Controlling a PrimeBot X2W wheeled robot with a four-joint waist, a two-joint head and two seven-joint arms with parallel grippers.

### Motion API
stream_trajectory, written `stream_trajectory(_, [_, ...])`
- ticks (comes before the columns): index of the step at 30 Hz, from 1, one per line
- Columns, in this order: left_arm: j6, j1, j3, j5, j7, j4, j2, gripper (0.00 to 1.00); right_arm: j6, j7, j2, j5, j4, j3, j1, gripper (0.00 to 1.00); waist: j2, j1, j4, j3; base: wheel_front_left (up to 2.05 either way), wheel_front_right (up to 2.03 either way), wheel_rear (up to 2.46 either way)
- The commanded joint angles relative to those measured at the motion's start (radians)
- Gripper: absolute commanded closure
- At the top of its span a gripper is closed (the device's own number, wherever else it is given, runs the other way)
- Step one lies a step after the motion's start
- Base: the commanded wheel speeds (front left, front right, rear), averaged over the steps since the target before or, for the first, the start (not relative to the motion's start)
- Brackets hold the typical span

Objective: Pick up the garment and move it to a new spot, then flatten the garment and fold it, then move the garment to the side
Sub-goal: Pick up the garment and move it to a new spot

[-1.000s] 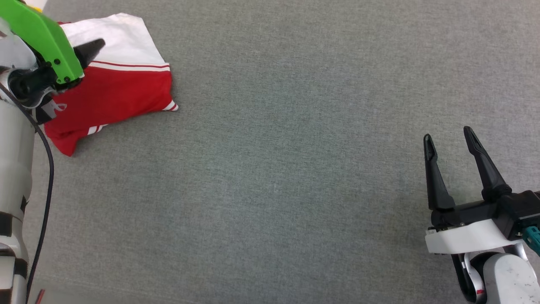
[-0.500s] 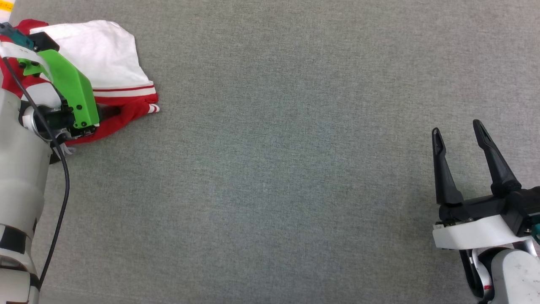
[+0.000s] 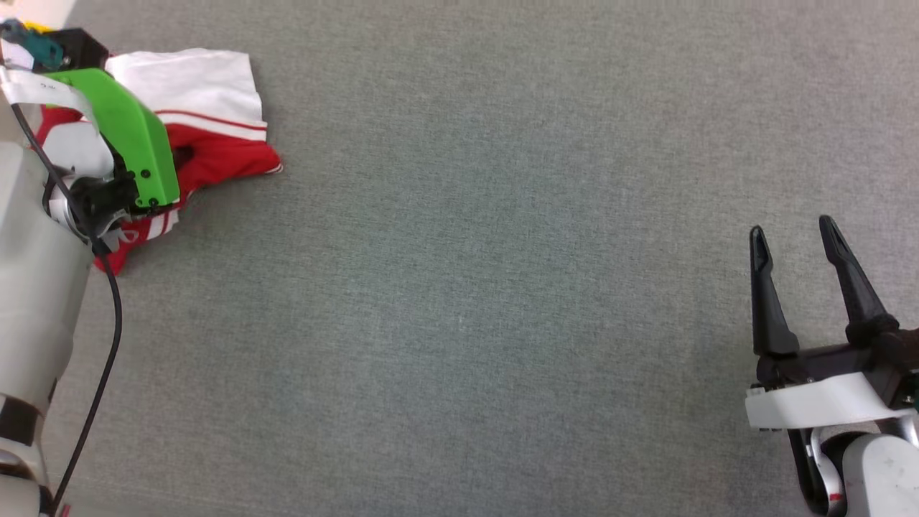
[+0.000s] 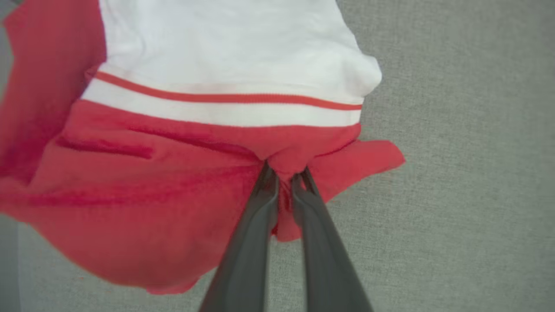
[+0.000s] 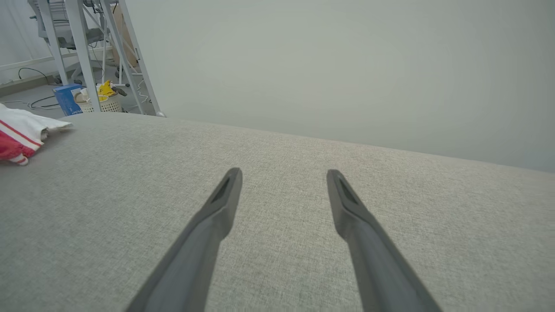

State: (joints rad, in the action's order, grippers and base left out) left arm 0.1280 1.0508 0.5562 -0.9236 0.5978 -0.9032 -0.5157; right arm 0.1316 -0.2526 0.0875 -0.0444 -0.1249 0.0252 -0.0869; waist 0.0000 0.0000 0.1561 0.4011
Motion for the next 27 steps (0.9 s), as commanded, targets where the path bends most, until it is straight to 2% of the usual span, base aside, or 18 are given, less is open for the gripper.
stream_trajectory(1, [0.003,0.014,0.013,-0.011,-0.017,0.023,-0.021,1.00,-0.001,-0.009,-0.005,-0.010,0.006,0.001,0.016,0.00,0.0000,0.0000,0.021,-0.036,0.00,0.00,0.00])
stream_trajectory(9, [0.003,0.052,0.080,-0.041,-0.135,0.169,-0.068,1.00,-0.001,-0.009,-0.022,-0.025,0.029,-0.014,0.036,0.00,0.0000,0.0000,0.019,-0.120,0.00,0.00,0.00])
stream_trajectory(14, [0.003,0.059,0.126,-0.050,-0.210,0.258,-0.055,1.00,-0.001,-0.009,-0.030,-0.037,0.041,-0.017,0.049,0.00,0.0000,0.0000,-0.007,-0.164,0.00,0.00,0.00])
stream_trajectory(18, [0.003,0.084,0.166,-0.029,-0.248,0.307,-0.015,1.00,-0.001,-0.009,-0.034,-0.043,0.046,-0.015,0.060,0.00,0.0000,0.0000,-0.037,-0.186,0.00,0.00,0.00])
stream_trajectory(27, [0.003,0.157,0.238,-0.001,-0.289,0.394,0.084,1.00,-0.001,-0.009,-0.037,-0.079,0.051,-0.023,0.056,0.00,0.0000,0.0000,-0.166,-0.197,0.00,0.00,0.00])
